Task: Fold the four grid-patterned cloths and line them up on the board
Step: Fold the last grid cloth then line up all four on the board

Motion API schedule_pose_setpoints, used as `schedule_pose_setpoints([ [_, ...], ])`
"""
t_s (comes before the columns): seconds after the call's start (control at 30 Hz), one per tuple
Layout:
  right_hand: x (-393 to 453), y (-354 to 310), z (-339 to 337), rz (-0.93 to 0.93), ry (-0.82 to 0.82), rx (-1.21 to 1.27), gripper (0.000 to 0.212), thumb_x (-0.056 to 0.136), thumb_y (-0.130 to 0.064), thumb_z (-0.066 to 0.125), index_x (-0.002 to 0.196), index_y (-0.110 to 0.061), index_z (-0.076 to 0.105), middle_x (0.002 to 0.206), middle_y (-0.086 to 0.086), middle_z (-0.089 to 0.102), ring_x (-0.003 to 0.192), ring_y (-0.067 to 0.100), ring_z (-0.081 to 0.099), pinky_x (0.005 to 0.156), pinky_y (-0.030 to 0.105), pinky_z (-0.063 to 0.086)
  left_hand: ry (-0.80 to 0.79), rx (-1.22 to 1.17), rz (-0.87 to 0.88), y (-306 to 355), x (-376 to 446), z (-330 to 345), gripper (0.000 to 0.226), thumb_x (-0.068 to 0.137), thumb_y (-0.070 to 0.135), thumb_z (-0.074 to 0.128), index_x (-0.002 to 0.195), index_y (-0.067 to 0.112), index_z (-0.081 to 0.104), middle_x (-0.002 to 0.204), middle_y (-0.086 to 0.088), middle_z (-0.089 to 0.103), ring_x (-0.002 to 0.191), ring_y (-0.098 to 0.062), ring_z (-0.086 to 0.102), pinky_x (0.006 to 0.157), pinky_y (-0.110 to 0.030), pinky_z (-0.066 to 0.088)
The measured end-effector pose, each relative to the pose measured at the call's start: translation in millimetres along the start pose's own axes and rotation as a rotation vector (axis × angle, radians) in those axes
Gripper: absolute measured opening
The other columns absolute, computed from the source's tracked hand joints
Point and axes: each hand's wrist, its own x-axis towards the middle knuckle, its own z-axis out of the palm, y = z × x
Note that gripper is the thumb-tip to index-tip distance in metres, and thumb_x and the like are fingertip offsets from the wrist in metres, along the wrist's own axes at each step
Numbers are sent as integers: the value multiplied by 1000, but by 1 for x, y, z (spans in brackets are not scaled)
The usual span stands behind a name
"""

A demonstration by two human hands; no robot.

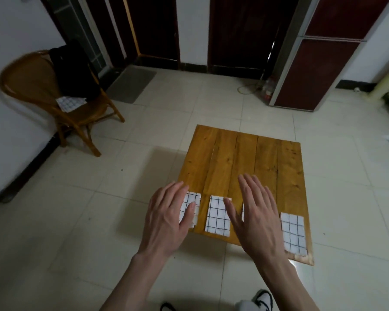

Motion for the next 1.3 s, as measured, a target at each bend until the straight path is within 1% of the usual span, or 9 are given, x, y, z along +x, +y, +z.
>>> schedule_pose_setpoints([
  [0.1, -1, -30, 10, 35, -14, -30, 72, 105, -63, 30, 158, -15, 36, 162, 8, 39, 154, 22, 28, 126, 45, 23, -23, -12, 31, -28, 1, -6, 60, 108, 56, 28, 143, 16, 57, 145, -4, 58, 137, -19, 50, 116, -40, 41],
  [0.2, 6, -53, 20, 66, -17, -48, 72, 105, -64, 28, 158, -15, 37, 162, 8, 40, 153, 22, 29, 125, 45, 24, -12, -6, 53, -51, 8, -7, 54, 108, 50, 34, 145, 16, 54, 146, -4, 58, 138, -18, 48, 116, -37, 36],
  [0.27, 13, -62, 27, 70, -25, -54, 73, 105, -64, 26, 158, -15, 36, 162, 8, 39, 154, 21, 28, 125, 44, 23, -16, -18, 56, -64, 15, -6, 52, 108, 48, 36, 144, 16, 54, 145, -4, 58, 138, -17, 47, 117, -38, 38],
  [0.47, 43, -68, 49, 56, -48, -8, 72, 105, -63, 30, 159, -15, 34, 164, 8, 36, 156, 21, 23, 127, 43, 17, 18, -14, 49, -82, 40, -4, 53, 108, 46, 37, 143, 11, 56, 143, -6, 59, 137, -19, 50, 116, -39, 40],
  [0.6, 59, -65, 67, 64, -63, 39, 74, 105, -65, 28, 159, -16, 33, 165, 7, 35, 156, 20, 23, 128, 45, 19, 37, 27, 39, -89, 55, 4, 56, 109, 49, 31, 144, 11, 55, 143, -7, 59, 136, -20, 50, 116, -35, 37],
  [0.7, 67, -62, 88, 62, -94, 33, 74, 105, -66, 27, 160, -16, 33, 165, 7, 35, 157, 20, 22, 127, 46, 21, 36, 28, 25, -96, 64, 17, 57, 110, 49, 30, 143, 10, 56, 142, -8, 59, 136, -22, 51, 115, -40, 41],
  [1.0, 79, -52, 157, 144, -159, 1, 73, 105, -64, 28, 159, -15, 33, 163, 7, 39, 154, 21, 28, 124, 49, 29, -42, -31, 31, -133, 87, 87, 50, 108, 42, 40, 143, 11, 56, 144, -6, 58, 138, -22, 49, 113, -45, 43],
  [1.2, 74, -44, 232, 221, -228, -33, 73, 104, -65, 32, 159, -18, 33, 162, 4, 40, 153, 19, 29, 125, 40, 20, -136, -60, 12, -176, 93, 151, 48, 107, 42, 42, 142, 13, 57, 144, -4, 58, 138, -20, 48, 115, -43, 42],
  [1.3, 66, -38, 271, 243, -230, -26, 71, 104, -62, 35, 157, -15, 37, 159, 5, 45, 151, 20, 35, 122, 39, 24, -187, -83, -7, -194, 87, 191, 46, 108, 42, 42, 143, 15, 56, 145, -2, 57, 137, -17, 48, 116, -40, 41],
])
